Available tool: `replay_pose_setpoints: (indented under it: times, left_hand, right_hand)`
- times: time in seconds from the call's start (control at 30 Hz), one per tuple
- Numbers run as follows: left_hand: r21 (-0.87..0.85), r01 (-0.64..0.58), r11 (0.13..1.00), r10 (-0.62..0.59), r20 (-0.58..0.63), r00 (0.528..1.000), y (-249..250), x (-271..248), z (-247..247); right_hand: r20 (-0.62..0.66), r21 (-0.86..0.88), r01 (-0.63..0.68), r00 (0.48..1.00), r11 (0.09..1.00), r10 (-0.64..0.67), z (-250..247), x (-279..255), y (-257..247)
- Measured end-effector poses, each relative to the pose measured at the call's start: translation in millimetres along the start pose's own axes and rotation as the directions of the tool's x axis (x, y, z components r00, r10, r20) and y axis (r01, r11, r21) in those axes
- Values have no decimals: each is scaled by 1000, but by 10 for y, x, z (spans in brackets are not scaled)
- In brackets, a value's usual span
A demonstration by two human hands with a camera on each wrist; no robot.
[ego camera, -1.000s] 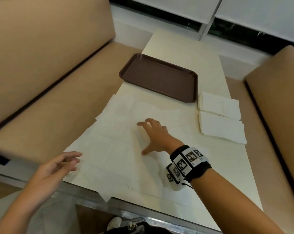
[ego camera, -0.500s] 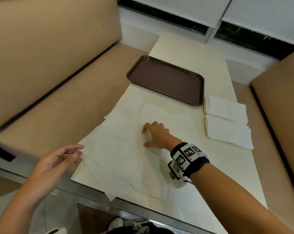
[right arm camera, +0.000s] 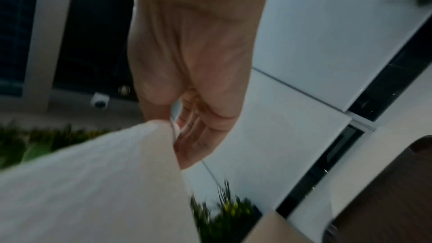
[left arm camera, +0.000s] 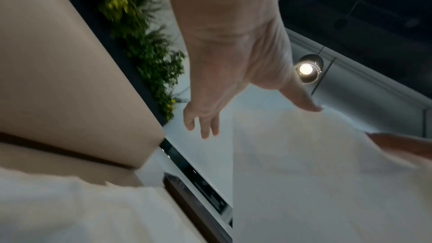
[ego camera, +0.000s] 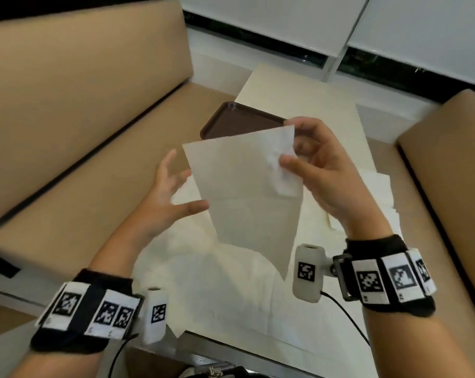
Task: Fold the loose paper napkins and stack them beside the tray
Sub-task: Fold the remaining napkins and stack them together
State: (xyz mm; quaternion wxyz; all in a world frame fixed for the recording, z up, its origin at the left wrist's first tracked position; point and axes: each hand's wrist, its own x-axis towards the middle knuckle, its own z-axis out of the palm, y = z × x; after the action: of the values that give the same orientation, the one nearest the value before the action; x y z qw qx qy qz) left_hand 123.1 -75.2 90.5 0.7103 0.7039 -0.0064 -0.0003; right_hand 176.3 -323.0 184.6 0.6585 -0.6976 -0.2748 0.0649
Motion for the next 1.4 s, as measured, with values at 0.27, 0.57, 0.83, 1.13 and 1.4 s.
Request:
replay_pose_setpoints:
  times: [0.27, 0.57, 0.83, 1.13, 1.4]
  left_hand:
    - [-293, -51, 955, 77, 76, 994, 201, 409, 806]
    - [-110, -227, 968, 239, 113, 964, 400, 546, 1137]
    - [-34, -237, 971, 239, 79, 968, 538, 585, 1180]
    - [50, -276, 960, 274, 47, 961, 589, 553, 1090]
    - [299, -398, 867, 410, 24, 912, 670, 458, 1088]
  right_hand:
    - [-432, 65, -141, 888, 988, 155, -558, -406, -197]
    - [-524, -207, -251, 845, 946, 110, -750, -892, 46]
    - [-584, -227, -165, 812, 960, 2, -889, -919, 93]
    - [-640, -179, -158, 768, 971, 7, -954, -978, 151]
    - [-653, -356, -238, 756, 904, -58, -1025, -1051, 240]
